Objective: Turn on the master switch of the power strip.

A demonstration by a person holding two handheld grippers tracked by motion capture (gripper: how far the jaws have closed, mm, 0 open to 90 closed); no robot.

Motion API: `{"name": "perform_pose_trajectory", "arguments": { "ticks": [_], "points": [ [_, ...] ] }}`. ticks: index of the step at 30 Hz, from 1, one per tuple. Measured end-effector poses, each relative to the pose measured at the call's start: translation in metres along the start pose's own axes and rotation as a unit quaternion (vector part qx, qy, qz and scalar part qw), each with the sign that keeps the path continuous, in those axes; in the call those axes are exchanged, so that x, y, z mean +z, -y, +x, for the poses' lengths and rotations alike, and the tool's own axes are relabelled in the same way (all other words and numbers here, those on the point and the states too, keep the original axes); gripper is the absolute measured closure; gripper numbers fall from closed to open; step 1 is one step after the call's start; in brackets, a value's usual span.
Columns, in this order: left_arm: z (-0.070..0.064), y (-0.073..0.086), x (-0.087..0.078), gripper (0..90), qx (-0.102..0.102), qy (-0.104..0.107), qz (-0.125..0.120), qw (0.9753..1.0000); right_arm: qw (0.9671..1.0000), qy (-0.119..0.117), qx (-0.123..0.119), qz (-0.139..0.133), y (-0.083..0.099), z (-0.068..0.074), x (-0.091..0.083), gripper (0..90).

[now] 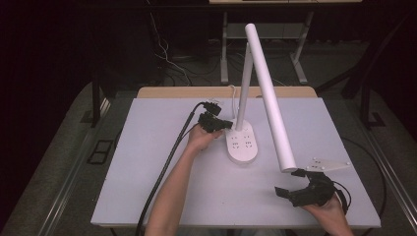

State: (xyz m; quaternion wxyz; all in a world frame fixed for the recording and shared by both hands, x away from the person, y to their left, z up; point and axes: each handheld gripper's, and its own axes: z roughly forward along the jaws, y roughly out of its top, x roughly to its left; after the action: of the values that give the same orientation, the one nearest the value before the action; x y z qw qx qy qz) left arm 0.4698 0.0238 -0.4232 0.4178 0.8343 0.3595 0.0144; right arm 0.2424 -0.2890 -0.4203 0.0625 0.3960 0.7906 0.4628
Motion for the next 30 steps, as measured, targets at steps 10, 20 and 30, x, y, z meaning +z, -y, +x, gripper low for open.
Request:
{"name": "perform_pose_trajectory", "arguments": {
  "ticks": [10,20,30],
  "points": [
    [-0.005,0.001,0.004,89.7,0.005,-0.017,-0.001,0.9998,1.0,0.0,-0.001,0.0,0.0,0.001,0.0,0.6],
    [-0.006,0.002,0.005,90.0,0.002,-0.027,0.003,0.9996,1.0,-0.002,-0.006,-0.001,-0.001,0.003,0.0,0.5],
    [-0.011,0.001,0.01,90.0,-0.004,-0.026,-0.002,0.9997,1.0,0.003,-0.001,-0.006,0.0,0.002,-0.004,0.5]
  ]
}}
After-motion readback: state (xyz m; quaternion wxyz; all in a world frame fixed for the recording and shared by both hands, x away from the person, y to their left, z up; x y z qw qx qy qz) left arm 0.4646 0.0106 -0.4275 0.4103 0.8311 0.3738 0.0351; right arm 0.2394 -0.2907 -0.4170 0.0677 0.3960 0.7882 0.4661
